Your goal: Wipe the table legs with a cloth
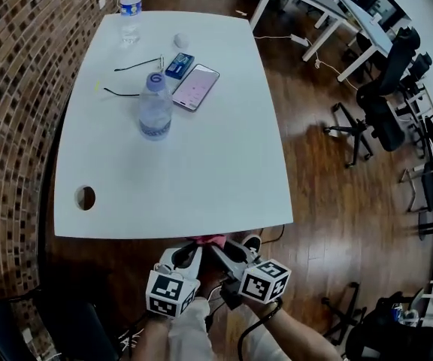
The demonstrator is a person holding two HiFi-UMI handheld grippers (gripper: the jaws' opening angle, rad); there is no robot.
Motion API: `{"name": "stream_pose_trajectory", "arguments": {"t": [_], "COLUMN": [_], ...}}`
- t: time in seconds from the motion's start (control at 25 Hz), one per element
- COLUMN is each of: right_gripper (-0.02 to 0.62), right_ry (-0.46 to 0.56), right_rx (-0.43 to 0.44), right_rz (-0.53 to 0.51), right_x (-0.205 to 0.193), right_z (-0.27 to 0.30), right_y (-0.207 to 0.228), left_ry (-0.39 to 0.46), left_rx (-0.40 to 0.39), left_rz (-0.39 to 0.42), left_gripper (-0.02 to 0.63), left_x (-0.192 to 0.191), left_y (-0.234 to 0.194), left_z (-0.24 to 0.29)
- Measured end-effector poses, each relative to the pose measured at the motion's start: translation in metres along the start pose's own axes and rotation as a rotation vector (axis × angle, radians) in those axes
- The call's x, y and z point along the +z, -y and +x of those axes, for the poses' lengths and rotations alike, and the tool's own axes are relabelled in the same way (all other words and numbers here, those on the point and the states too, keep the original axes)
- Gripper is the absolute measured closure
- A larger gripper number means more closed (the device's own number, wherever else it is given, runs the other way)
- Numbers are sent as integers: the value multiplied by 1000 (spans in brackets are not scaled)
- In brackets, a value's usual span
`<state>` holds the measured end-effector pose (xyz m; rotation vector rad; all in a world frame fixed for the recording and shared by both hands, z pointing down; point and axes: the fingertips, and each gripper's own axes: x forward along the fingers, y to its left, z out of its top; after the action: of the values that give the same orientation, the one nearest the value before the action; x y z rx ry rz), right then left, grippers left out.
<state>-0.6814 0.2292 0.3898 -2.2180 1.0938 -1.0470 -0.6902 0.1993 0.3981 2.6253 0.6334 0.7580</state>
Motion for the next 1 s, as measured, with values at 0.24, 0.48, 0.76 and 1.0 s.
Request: {"name": "stream_pose_trajectory", "arguments": {"t": [0.24,0.48,0.76,1.0], "right_gripper": [503,505,503,505], "right_ry": [-67,-68,-166,-251], "right_rx": [73,91,193,208], "right_rz": [-79,-78,-41,-21], "right_x": [22,46,31,9], "right_z": [-45,-84,-78,-70], "right_y": [40,98,133,174], "left_ry": [32,34,-32,-169], "left_rx": [-36,51,272,334], "left_rz": [47,81,0,12], "left_gripper": [612,612,612,612], "left_x": [4,3,-23,-59], "left_y": [54,96,92,87], "left_z": [44,103,125,157]}}
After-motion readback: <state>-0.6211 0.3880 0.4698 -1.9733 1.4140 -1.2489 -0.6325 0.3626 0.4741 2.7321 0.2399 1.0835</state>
